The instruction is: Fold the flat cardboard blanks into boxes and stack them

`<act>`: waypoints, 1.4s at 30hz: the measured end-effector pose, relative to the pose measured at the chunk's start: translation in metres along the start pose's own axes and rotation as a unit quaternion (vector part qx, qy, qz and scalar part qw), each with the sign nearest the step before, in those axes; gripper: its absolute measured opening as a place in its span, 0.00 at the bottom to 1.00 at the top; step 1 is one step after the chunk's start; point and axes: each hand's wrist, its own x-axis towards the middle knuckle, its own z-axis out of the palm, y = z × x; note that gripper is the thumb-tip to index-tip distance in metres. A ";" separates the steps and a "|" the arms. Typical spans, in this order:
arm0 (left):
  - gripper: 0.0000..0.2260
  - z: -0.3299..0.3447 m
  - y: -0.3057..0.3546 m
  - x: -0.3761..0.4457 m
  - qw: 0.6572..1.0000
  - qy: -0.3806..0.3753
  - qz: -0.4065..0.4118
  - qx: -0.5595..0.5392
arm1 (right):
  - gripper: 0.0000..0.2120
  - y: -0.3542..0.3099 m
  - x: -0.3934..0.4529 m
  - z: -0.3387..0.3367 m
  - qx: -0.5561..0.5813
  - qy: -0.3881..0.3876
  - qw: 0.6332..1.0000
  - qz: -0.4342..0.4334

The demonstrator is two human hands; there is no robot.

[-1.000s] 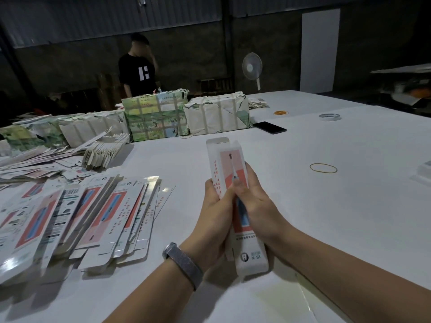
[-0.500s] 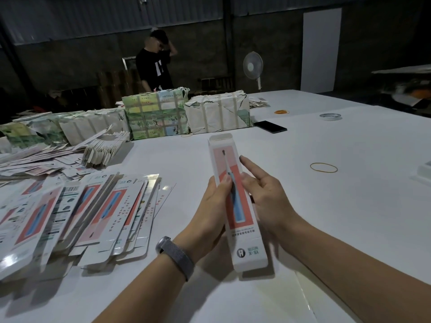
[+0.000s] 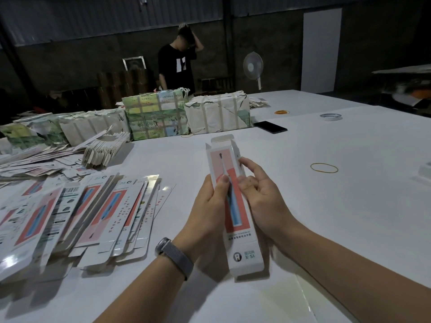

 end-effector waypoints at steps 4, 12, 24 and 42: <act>0.07 -0.002 0.000 0.002 0.999 -0.012 0.010 0.044 | 0.19 -0.002 0.002 -0.003 -0.018 0.012 1.000 -0.004; 0.08 -0.006 0.005 0.001 0.999 0.021 0.017 0.028 | 0.26 -0.008 -0.003 -0.001 -0.046 0.004 0.999 -0.004; 0.08 -0.011 0.007 0.006 0.997 0.069 0.018 -0.013 | 0.15 -0.007 -0.009 0.006 0.006 -0.078 0.996 0.036; 0.06 -0.006 0.007 -0.001 0.997 0.013 0.040 0.065 | 0.10 -0.011 0.002 -0.006 0.038 -0.025 0.999 0.023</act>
